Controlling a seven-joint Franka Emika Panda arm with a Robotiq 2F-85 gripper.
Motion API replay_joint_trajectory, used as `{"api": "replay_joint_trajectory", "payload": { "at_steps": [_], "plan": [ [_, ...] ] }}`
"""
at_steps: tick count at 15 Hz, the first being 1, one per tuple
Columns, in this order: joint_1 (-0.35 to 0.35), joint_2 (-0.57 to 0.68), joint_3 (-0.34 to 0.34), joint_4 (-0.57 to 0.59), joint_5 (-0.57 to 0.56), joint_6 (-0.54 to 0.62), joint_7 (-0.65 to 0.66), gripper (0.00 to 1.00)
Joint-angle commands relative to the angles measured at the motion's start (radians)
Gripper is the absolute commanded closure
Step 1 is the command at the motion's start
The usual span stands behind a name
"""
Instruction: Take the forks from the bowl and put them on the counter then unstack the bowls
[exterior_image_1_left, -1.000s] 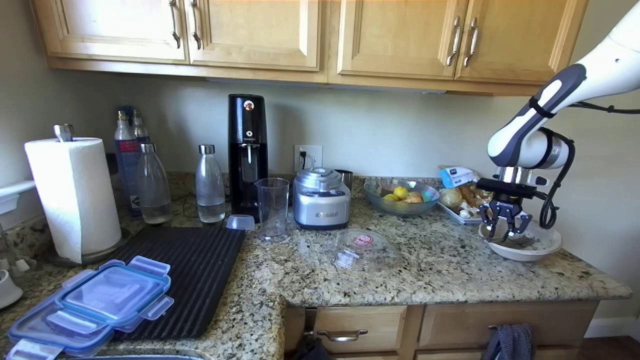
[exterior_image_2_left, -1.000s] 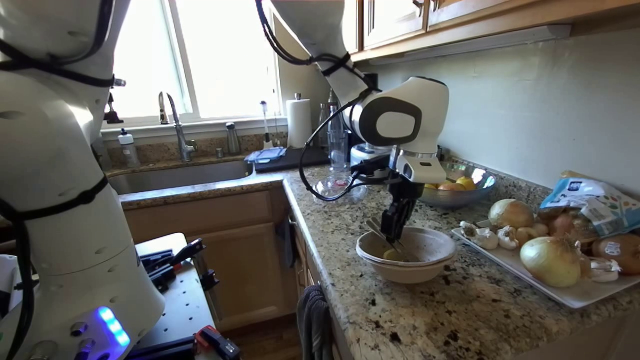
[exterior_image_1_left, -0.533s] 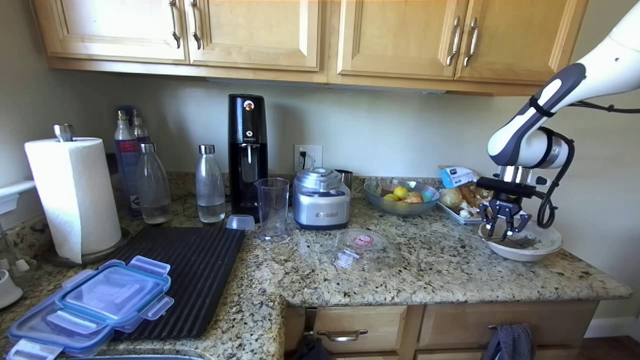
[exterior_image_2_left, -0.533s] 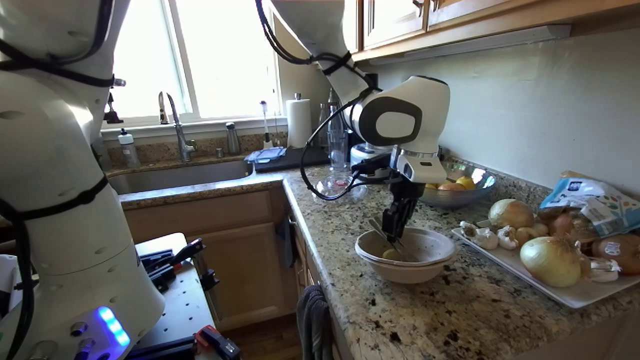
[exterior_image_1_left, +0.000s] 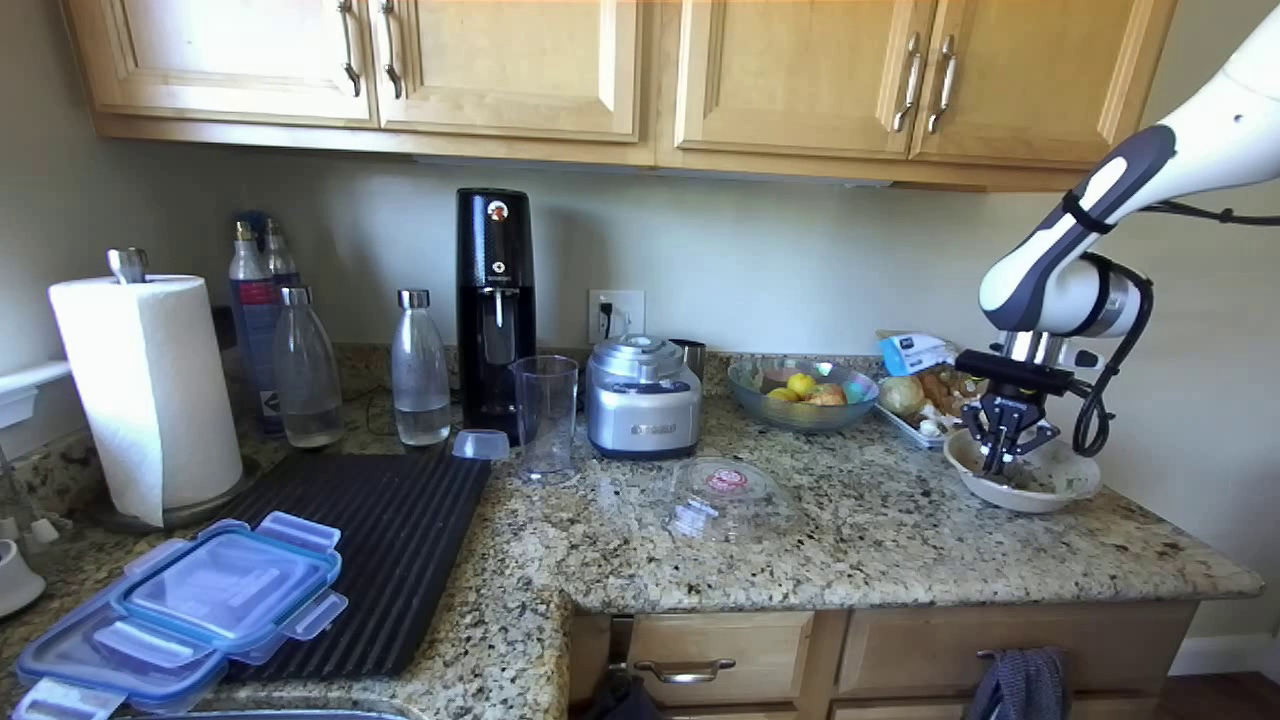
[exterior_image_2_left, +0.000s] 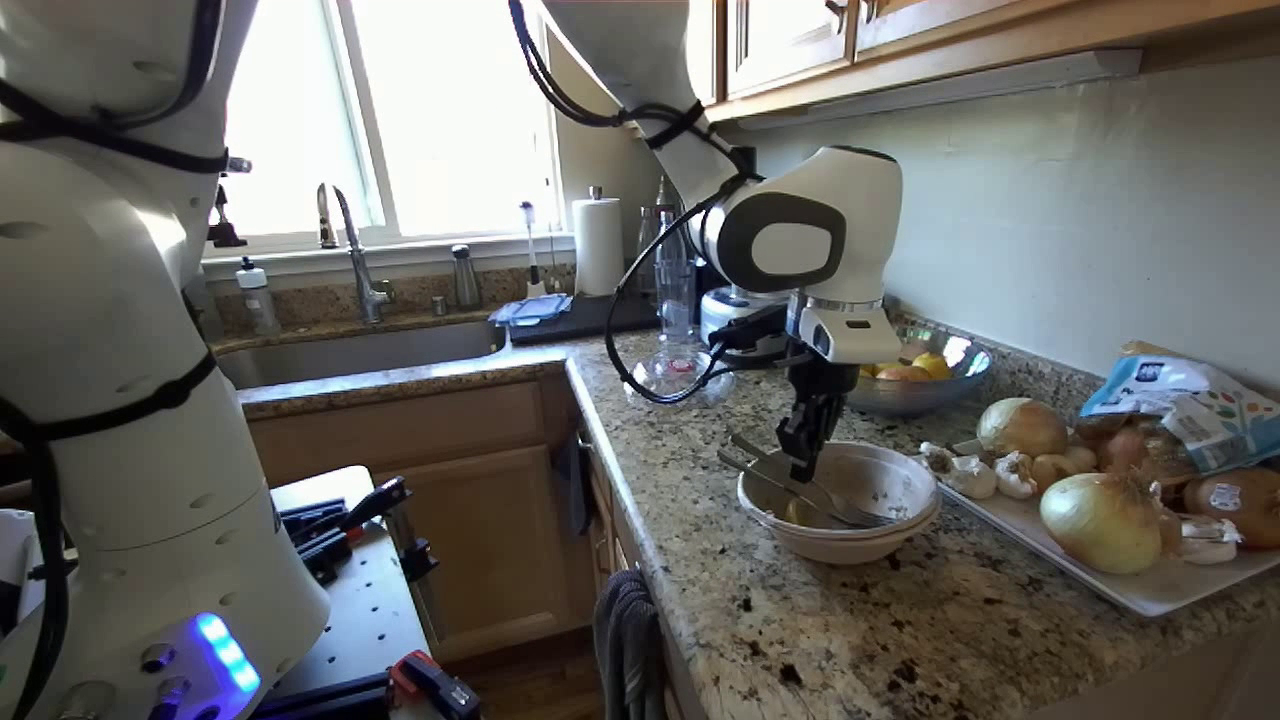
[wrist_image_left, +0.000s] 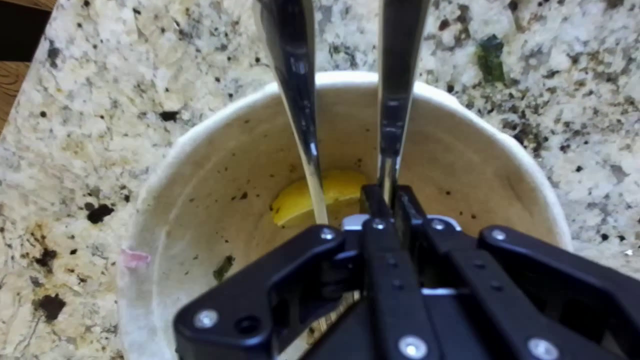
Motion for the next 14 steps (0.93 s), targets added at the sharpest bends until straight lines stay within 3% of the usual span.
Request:
{"api": "replay_joint_trajectory", "payload": {
  "at_steps": [1,7,14],
  "plan": [
    [-0.009,-0.054,-0.001,-0.065,0.026,0.050,-0.020,0.93],
    [0.004,-0.155,0.008,-0.134,0.017,0.118,-0.064,0.93],
    [0.054,-0.310,0.063,-0.188,-0.023,0.096,-0.154,0.93]
  ]
}}
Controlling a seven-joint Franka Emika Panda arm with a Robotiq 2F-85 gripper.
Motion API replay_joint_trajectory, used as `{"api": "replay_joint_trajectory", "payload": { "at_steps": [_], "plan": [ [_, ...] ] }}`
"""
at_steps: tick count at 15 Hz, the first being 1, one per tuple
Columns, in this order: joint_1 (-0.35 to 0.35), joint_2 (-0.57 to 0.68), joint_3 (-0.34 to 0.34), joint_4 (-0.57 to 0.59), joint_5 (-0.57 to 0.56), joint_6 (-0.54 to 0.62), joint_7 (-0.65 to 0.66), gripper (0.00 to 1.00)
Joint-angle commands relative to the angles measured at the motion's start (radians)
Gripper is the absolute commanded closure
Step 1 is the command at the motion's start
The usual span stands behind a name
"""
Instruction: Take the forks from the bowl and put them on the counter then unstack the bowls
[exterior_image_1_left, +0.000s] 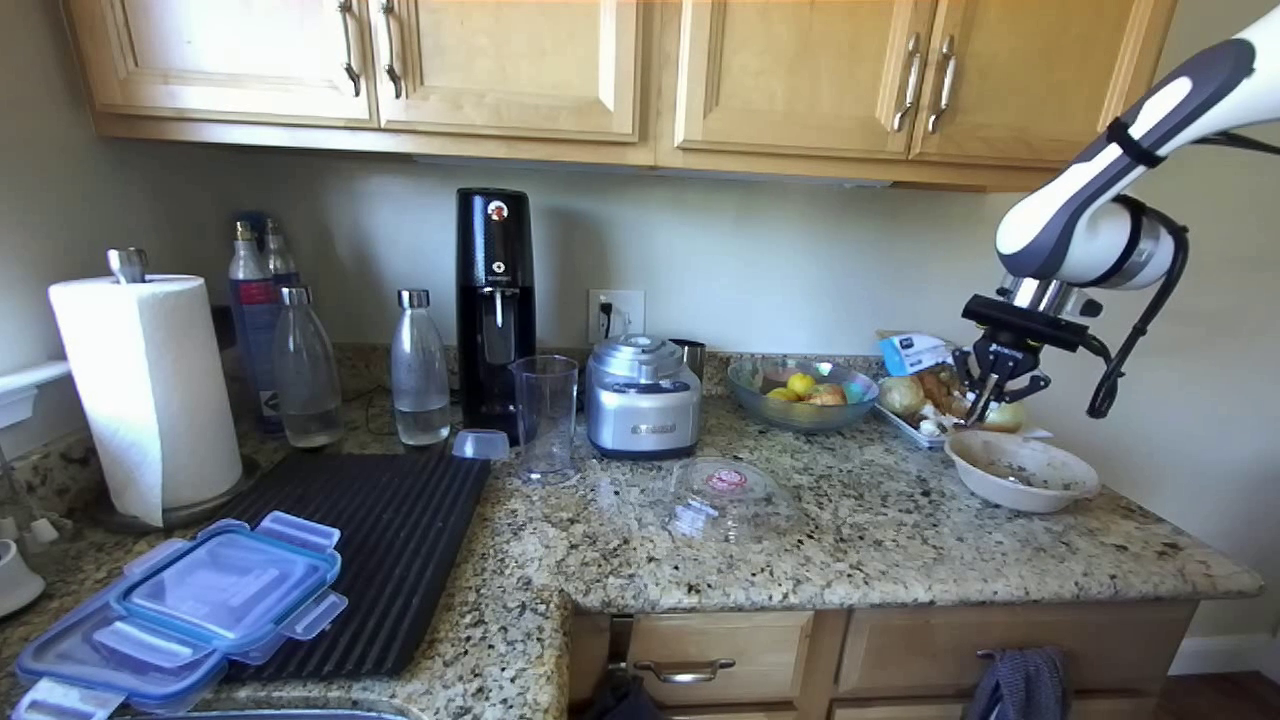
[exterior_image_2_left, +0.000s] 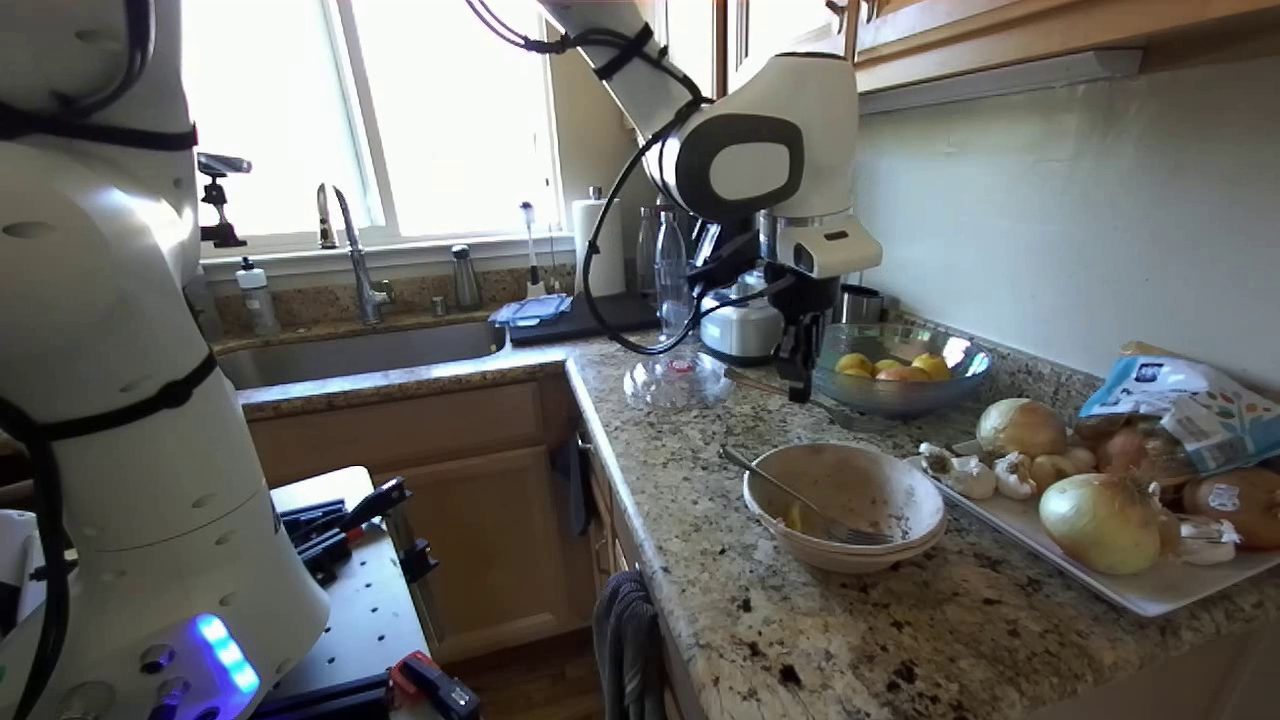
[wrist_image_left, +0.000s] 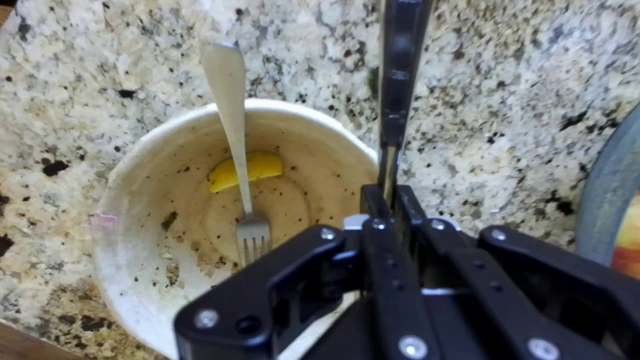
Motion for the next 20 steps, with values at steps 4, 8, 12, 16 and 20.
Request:
{"api": "replay_joint_trajectory", "payload": {
  "at_steps": [4,8,12,16,20],
  "plan": [
    [0.103,-0.108,0.075,-0.058,-0.119,-0.014,-0.084,0.93],
    [0.172,-0.049,0.132,-0.014,-0.211,-0.012,-0.116,0.93],
    [0.213,0.024,0.169,0.022,-0.235,-0.006,-0.194,0.93],
    [0.261,0.121,0.144,0.076,-0.317,0.020,-0.209,0.93],
    [0.292,0.223,0.113,0.159,-0.369,0.019,-0.206,0.93]
  ]
}}
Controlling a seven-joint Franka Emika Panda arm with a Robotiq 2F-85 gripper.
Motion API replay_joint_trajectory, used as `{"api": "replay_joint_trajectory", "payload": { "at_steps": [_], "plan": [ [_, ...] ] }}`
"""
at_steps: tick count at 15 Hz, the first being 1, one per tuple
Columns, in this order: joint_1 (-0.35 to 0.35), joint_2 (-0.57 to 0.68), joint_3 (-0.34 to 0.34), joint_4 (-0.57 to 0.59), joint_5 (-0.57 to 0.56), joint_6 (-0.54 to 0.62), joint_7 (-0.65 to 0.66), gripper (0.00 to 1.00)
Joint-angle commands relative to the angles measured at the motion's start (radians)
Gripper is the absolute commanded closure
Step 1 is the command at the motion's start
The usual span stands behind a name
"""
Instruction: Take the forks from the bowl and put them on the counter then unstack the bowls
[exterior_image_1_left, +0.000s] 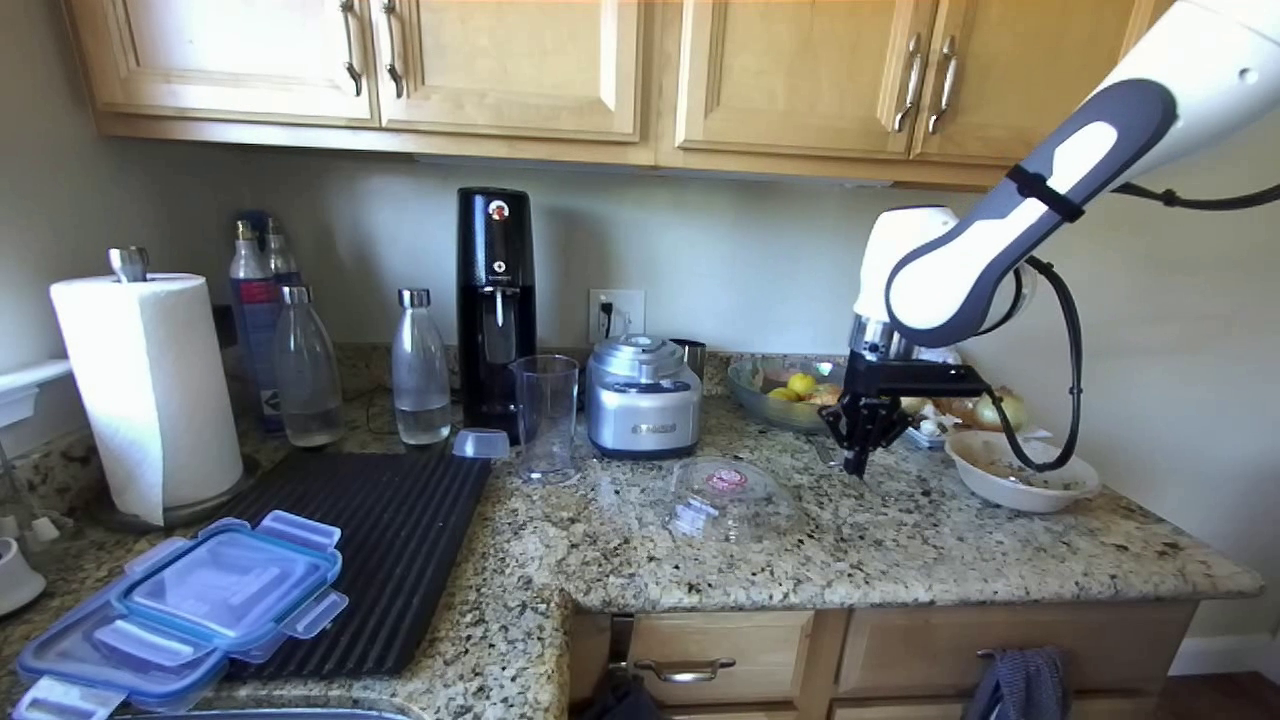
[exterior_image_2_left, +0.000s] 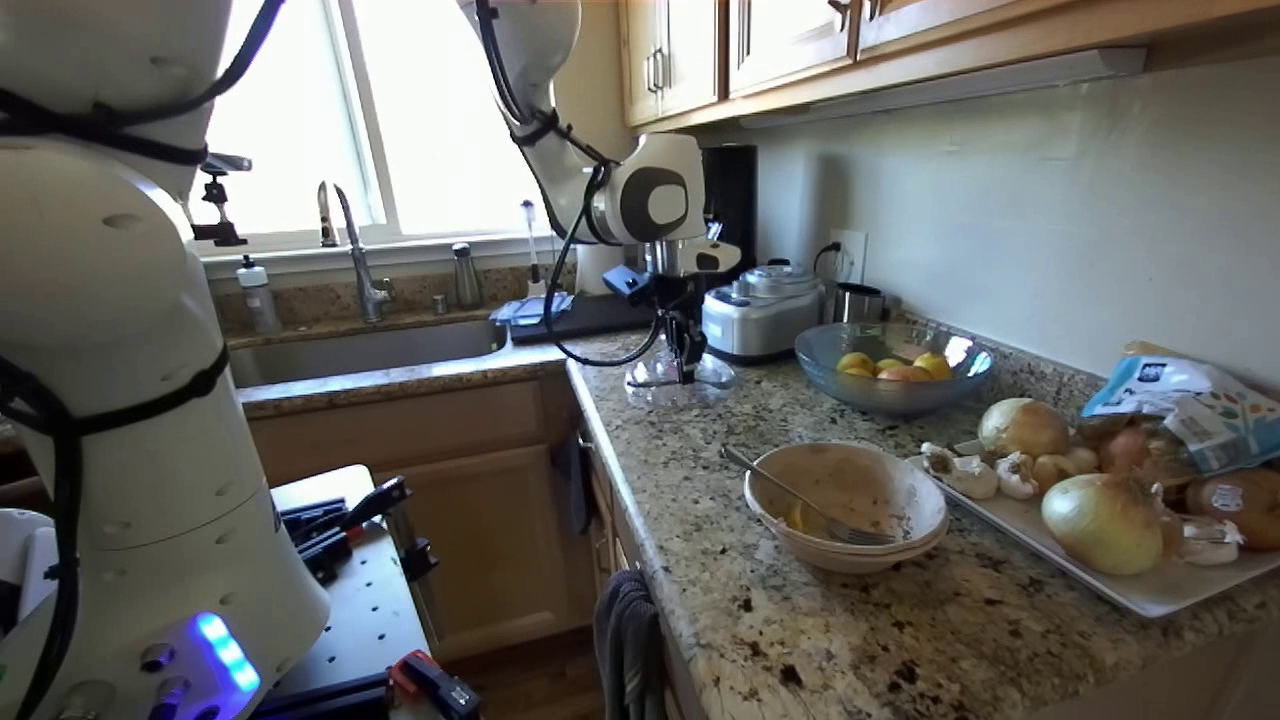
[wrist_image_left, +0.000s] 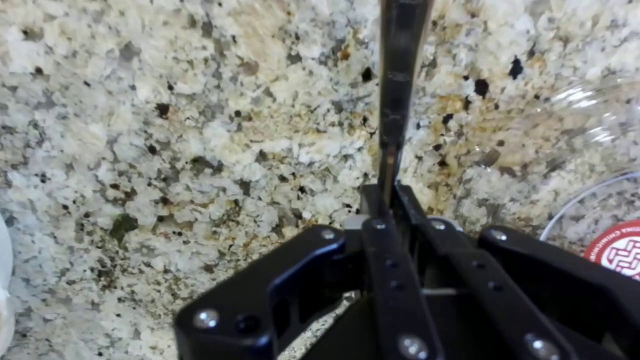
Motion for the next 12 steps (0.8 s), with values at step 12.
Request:
{"api": "replay_joint_trajectory", "payload": {
  "at_steps": [12],
  "plan": [
    [0.084,0.247,-0.096,0.254,-0.033,-0.013,-0.022,0.66]
  ]
}}
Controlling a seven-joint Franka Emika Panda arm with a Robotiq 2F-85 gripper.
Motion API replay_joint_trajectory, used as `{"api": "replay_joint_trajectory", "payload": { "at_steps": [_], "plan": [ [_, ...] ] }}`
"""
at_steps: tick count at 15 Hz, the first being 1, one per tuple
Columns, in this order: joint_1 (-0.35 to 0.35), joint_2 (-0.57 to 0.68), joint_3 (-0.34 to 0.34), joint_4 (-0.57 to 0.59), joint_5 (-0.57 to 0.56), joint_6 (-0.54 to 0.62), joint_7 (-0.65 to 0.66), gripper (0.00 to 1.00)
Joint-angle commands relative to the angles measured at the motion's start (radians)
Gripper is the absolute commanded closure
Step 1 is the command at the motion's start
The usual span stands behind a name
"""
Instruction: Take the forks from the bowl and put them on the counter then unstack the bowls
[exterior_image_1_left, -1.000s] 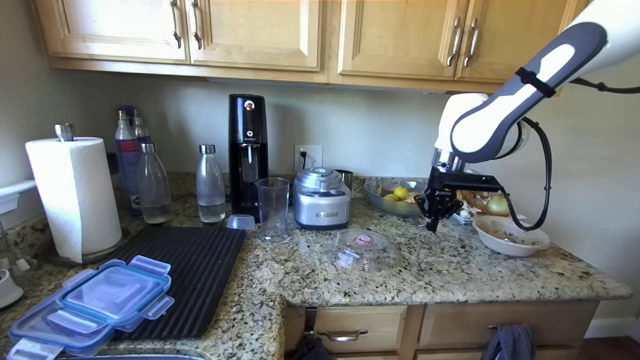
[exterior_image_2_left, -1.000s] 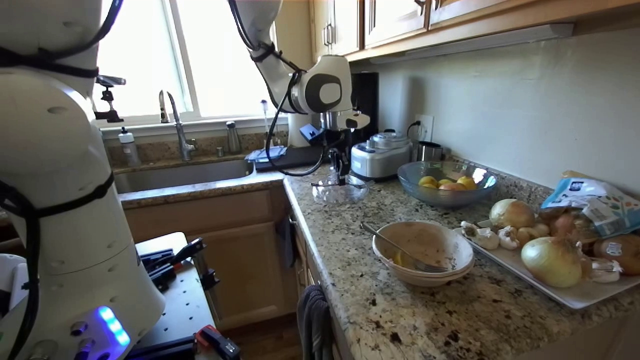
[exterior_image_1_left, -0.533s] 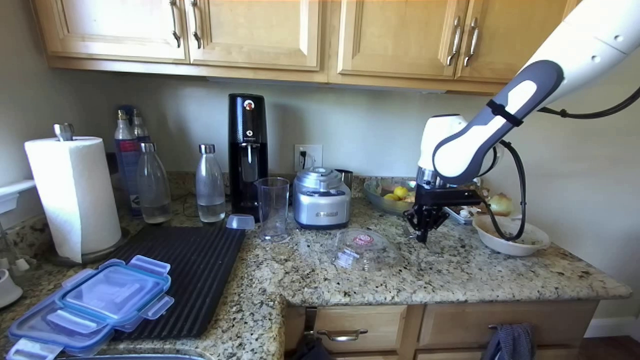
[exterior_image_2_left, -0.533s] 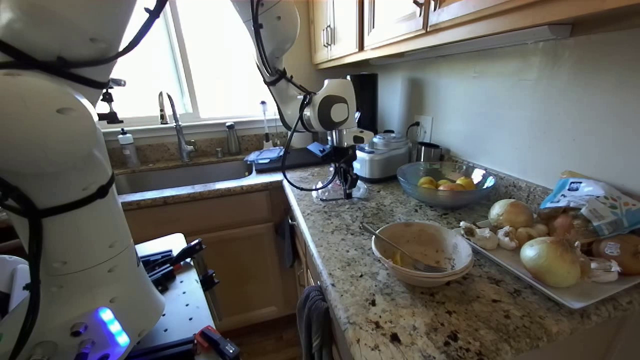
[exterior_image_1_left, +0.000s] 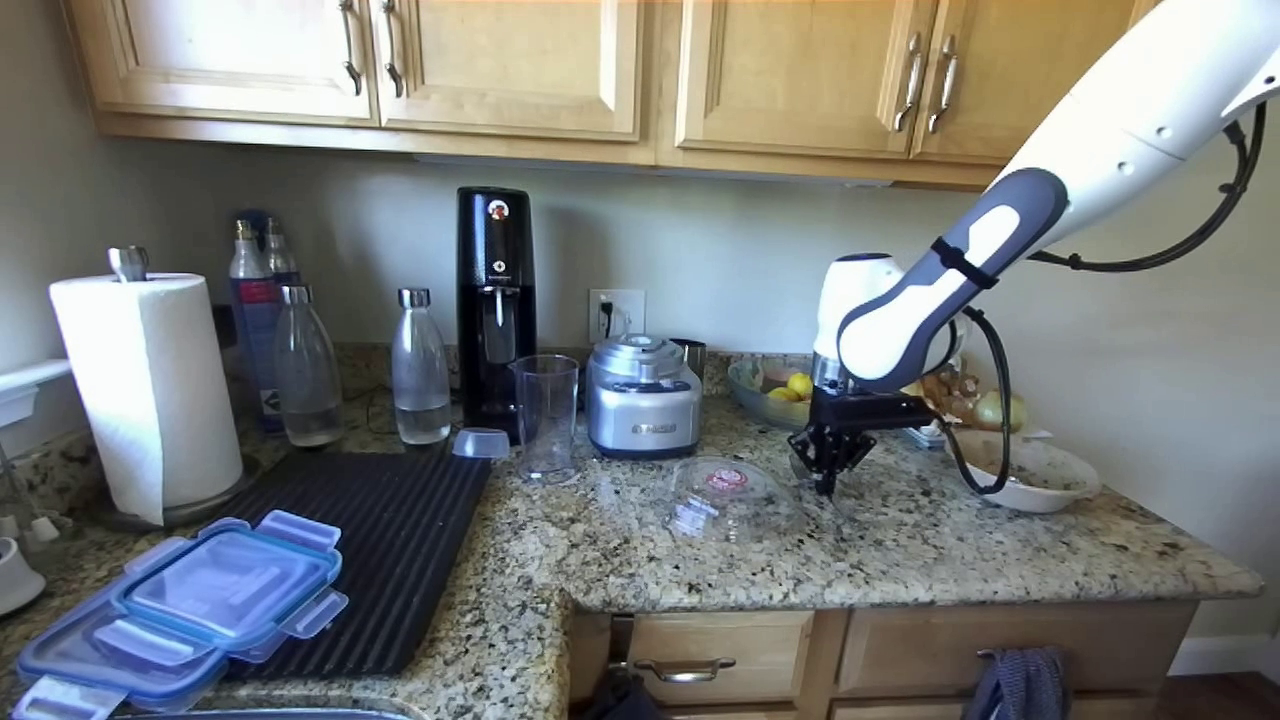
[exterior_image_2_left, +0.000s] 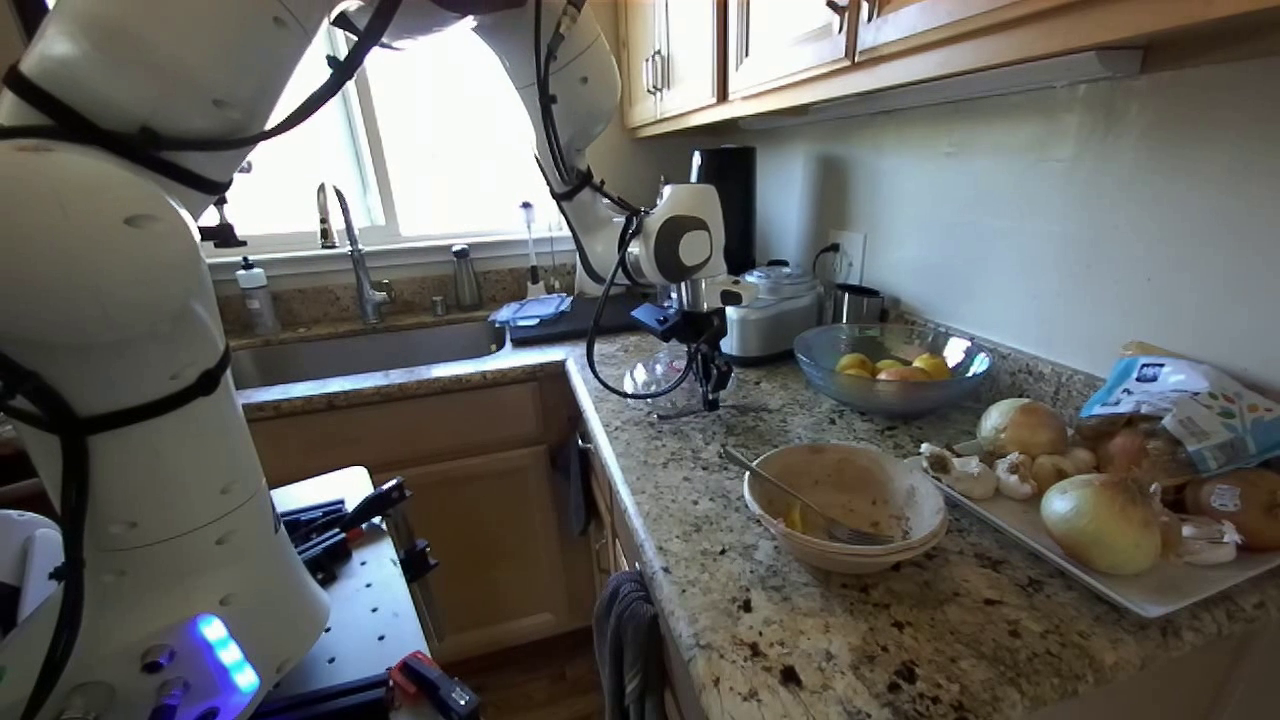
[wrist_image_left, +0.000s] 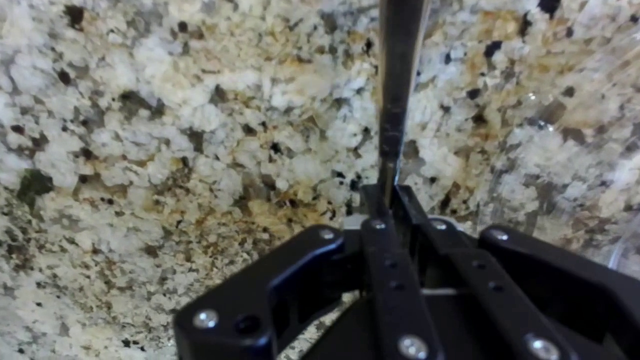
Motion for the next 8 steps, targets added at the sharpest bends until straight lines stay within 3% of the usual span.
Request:
{"api": "replay_joint_trajectory", "payload": {
  "at_steps": [1,8],
  "plan": [
    [0.026,0.004,-0.031,0.024,0.000,-0.021,-0.019,0.60],
    [-0.029,-0.183,-0.025,-0.042,0.035,-0.179,-0.048,0.15]
  ]
}}
